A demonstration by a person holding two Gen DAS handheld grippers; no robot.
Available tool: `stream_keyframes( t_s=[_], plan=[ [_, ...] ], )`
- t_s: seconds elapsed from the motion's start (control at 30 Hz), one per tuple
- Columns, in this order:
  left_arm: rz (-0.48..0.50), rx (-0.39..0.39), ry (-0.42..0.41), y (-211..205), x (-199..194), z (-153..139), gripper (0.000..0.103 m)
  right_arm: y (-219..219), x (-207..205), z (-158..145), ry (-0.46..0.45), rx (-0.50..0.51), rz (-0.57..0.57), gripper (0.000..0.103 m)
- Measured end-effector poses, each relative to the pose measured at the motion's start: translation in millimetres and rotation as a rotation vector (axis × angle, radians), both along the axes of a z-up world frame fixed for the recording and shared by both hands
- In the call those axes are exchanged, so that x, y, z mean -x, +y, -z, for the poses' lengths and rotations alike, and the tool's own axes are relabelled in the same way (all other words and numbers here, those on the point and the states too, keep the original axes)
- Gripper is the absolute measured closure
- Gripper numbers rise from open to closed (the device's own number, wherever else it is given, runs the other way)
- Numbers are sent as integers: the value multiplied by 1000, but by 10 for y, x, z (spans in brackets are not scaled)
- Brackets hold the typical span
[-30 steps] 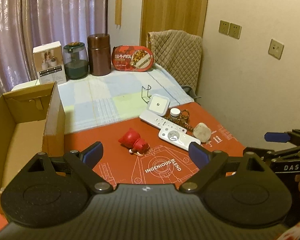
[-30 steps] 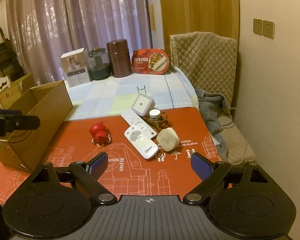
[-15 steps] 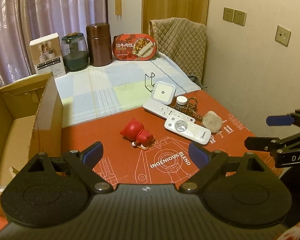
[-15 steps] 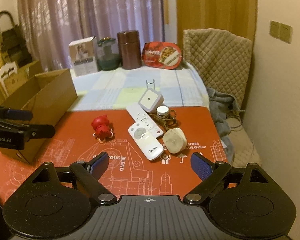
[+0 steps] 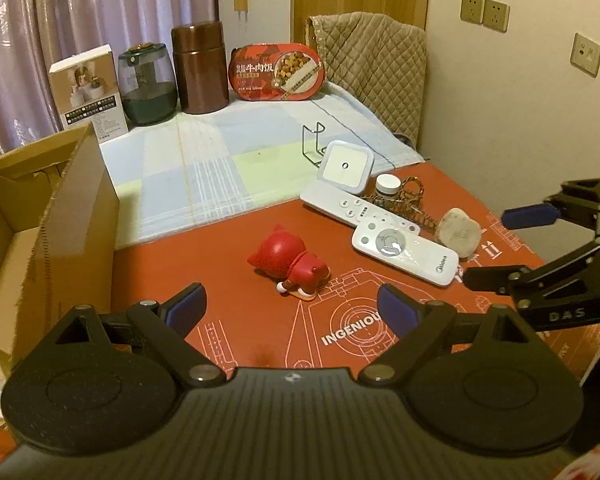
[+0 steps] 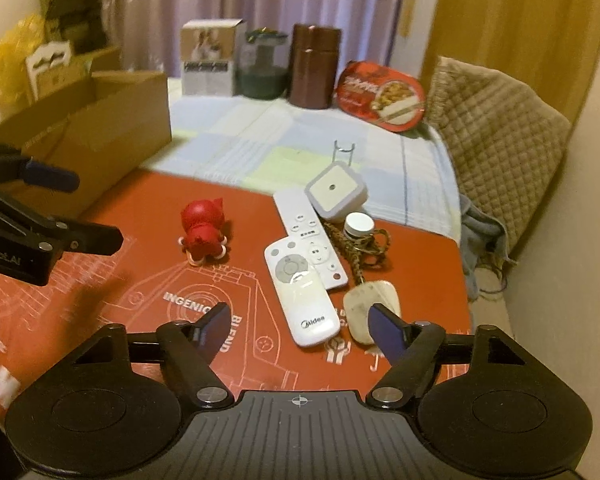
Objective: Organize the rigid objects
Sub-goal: 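Grasp the white Midea remote with the right gripper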
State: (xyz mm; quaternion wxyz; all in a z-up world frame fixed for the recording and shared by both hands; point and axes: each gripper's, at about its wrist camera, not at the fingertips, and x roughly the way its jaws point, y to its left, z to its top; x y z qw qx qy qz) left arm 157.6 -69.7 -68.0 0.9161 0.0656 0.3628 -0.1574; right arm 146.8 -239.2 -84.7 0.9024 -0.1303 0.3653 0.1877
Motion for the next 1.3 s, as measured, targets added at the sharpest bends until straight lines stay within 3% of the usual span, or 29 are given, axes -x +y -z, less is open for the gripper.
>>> stream_keyframes(
  t_s=[0.33, 0.77, 1.3],
  plan=[
    [1, -5, 19, -60, -279, 278, 13, 215, -434, 428, 2, 128, -113, 44],
    [-12, 35, 44, -36, -484, 468, 13, 388, -654, 781, -24, 270, -171, 50],
    [-29, 54, 55, -2, -554, 539, 13, 379, -765, 783, 7, 230, -132, 62]
  ],
)
